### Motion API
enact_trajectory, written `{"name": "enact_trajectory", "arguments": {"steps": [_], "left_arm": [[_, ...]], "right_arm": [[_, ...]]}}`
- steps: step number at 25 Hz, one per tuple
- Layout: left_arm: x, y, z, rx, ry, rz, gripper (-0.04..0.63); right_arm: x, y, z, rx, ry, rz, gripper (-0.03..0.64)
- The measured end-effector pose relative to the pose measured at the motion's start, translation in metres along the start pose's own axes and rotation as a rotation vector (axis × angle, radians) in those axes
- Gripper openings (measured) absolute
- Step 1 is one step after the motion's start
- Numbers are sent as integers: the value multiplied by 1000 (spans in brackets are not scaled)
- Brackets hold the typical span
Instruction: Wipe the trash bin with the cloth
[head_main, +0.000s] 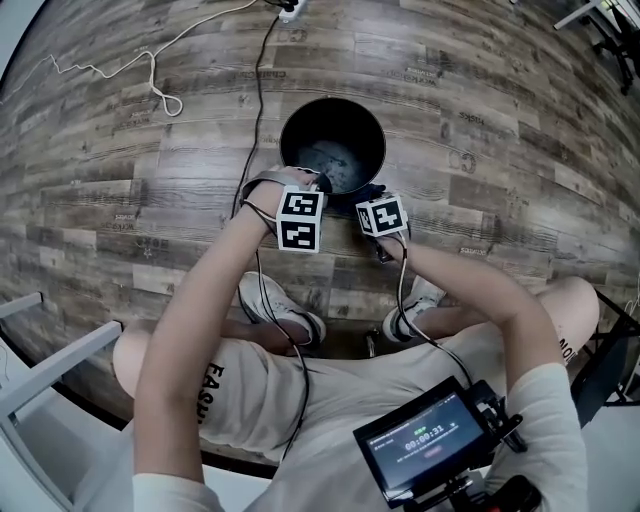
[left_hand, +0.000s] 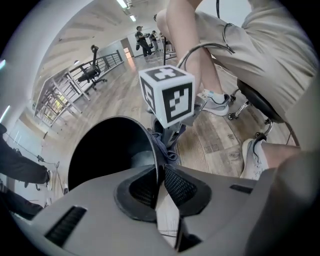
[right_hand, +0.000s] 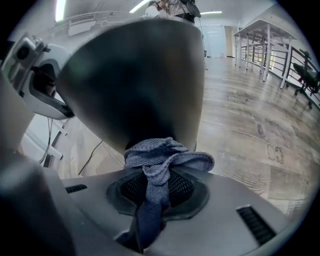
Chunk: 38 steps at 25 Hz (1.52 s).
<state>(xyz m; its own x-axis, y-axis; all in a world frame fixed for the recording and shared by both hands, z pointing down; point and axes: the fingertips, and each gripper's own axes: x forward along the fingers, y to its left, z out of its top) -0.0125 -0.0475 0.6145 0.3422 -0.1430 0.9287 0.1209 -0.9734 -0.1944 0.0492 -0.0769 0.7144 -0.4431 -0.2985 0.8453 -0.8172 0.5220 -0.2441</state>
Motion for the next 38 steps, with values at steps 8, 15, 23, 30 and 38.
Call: {"name": "enact_trajectory", "arguments": {"steps": [8,15,23,30,38], "left_arm": [[1,2,1,-10,-3,3,52],[2,4,1,-68,4,0,54],[3,13,3,-192,28,19,55],[11,21,15,-380,63,75,55],[4,17,26,-379,-43,64,99]], "right_arm": [[66,-25,-36,-11,50,-45,81],[70,-19,-52,-15,158,35,82],[-29,-8,-55,-103,131,119,81],[-99,0,-17,-36,-37,182,81],[-124,21,25,-61,-136,162,81]]}}
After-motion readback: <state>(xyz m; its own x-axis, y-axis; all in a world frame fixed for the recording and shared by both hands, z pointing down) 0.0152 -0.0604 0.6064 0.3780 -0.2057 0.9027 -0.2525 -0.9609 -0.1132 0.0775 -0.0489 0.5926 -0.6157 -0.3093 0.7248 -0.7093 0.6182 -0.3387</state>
